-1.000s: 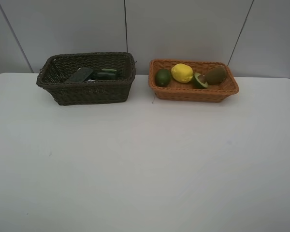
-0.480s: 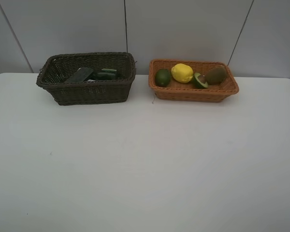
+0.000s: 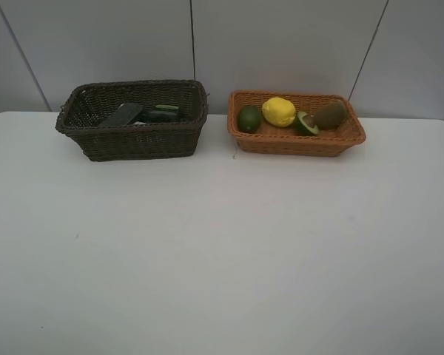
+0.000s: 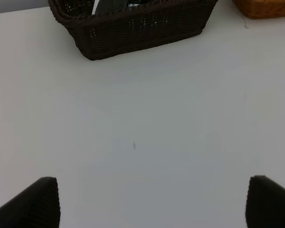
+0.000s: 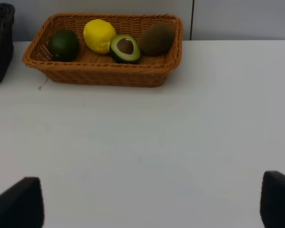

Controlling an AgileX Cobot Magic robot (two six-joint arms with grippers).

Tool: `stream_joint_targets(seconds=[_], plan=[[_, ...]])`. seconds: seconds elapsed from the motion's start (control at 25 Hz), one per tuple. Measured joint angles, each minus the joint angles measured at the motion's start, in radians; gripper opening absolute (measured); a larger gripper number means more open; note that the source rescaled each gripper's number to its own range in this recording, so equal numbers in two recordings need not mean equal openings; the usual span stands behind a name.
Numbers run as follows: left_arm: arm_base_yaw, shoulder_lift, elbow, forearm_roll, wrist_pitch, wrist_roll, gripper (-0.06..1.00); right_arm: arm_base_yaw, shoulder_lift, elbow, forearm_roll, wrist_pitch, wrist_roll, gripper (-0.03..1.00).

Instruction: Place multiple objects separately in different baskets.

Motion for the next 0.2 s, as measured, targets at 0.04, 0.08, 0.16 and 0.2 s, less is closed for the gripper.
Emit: stream_joint_targets(seconds=[0.04, 0.08, 0.16, 0.2], plan=[[0.000, 0.000, 0.000, 0.000, 0.000, 0.000, 1.00, 0.000, 0.000, 0.000, 0.000, 0.000, 0.000, 1.00], [0.000, 0.000, 0.000, 0.000, 0.000, 0.000, 1.00, 0.000, 0.000, 0.000, 0.000, 0.000, 0.000, 1.00], [0.000, 0.000, 0.000, 0.000, 0.000, 0.000, 1.00, 0.000, 0.000, 0.000, 0.000, 0.000, 0.000, 1.00], [0.000, 0.000, 0.000, 0.000, 0.000, 0.000, 1.00, 0.000, 0.000, 0.000, 0.000, 0.000, 0.000, 1.00]])
